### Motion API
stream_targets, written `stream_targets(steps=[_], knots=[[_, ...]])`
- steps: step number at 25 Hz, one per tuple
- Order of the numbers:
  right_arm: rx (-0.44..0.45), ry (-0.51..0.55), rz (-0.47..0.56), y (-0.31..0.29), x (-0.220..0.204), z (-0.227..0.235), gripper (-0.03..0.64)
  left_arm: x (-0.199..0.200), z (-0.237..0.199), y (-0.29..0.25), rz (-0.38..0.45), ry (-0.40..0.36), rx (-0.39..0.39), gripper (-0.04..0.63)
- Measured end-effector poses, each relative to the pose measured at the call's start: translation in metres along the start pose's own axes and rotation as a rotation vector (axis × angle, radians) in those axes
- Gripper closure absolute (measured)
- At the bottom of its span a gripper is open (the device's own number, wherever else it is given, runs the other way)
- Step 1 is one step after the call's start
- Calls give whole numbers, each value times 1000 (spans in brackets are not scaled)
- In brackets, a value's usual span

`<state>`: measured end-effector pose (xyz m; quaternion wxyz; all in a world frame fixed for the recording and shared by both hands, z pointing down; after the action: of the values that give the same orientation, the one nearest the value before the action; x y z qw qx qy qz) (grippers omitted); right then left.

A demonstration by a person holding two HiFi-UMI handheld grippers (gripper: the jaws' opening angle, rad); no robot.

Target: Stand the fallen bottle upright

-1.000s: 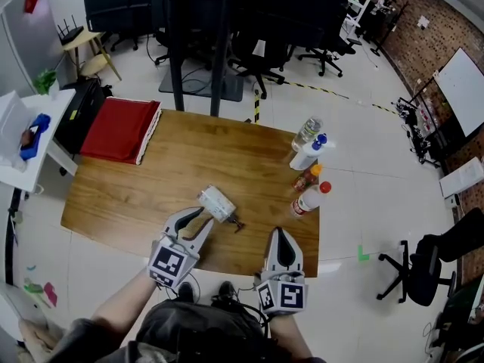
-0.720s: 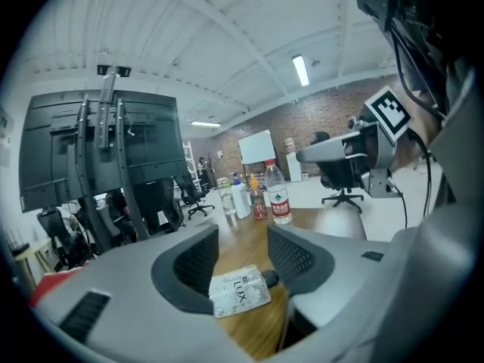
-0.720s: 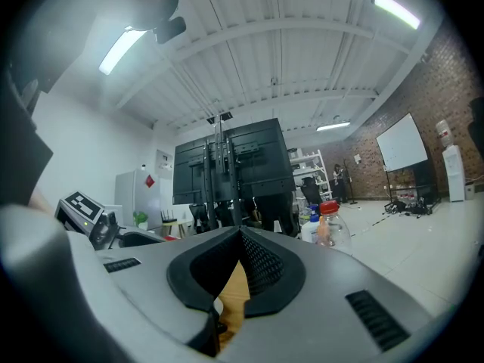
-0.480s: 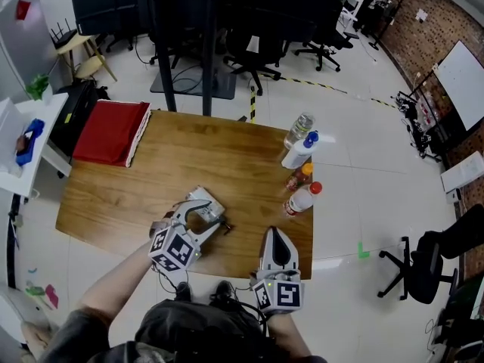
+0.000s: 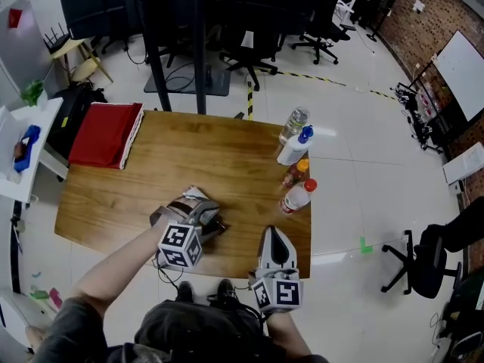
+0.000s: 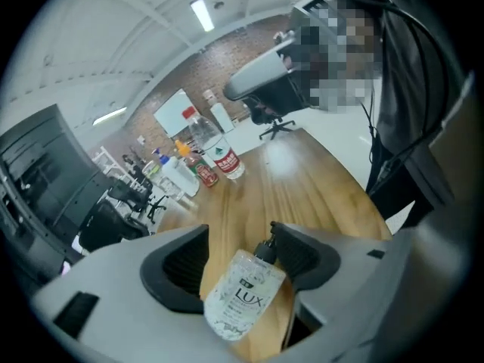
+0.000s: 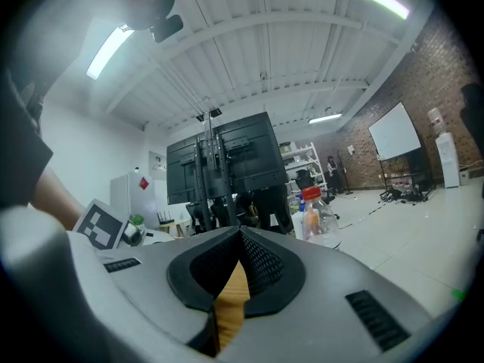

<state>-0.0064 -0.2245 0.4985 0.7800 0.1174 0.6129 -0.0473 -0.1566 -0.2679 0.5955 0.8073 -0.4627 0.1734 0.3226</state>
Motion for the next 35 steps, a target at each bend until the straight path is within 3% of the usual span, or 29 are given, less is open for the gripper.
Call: stream_targets(steps=[4,8,10,23,27,29,35], knots=[[-2,-12,0,0,-3,5,617,3,10,-19,-40,-171,-90,277],[-13,-18,6,-1,-5,12,617,-10,25,-38,-131,-345,-208,276],[-14,-19,1,-1,-5,16,617,-13,31,-44,-162,-401,-262,276],[-30,-38,-3,-4,-9,27,617,-21,49,-75,-276,-500,-424,276],[-33,-39,0,-5,-10,33,617,-25,45,-86,-294,-554,-344,280],[-37,-45,-2,-5,-10,36,617,-27,45,-91,-298,-588,-312,314],[-34,-46,-9,-8,-12,42,617,-34,48,-95,-317,-587,-324,336]])
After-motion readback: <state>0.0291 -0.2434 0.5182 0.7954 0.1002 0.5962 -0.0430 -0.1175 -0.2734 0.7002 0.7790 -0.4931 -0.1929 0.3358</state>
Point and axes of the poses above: the fingertips, and each gripper's own axes: y backward along the fingers, z to its right, x out of its top, the point moved 4 cm from there along y, backward along the fingers, and after that the axes turned 9 degrees about z, right-handed, at the moved point
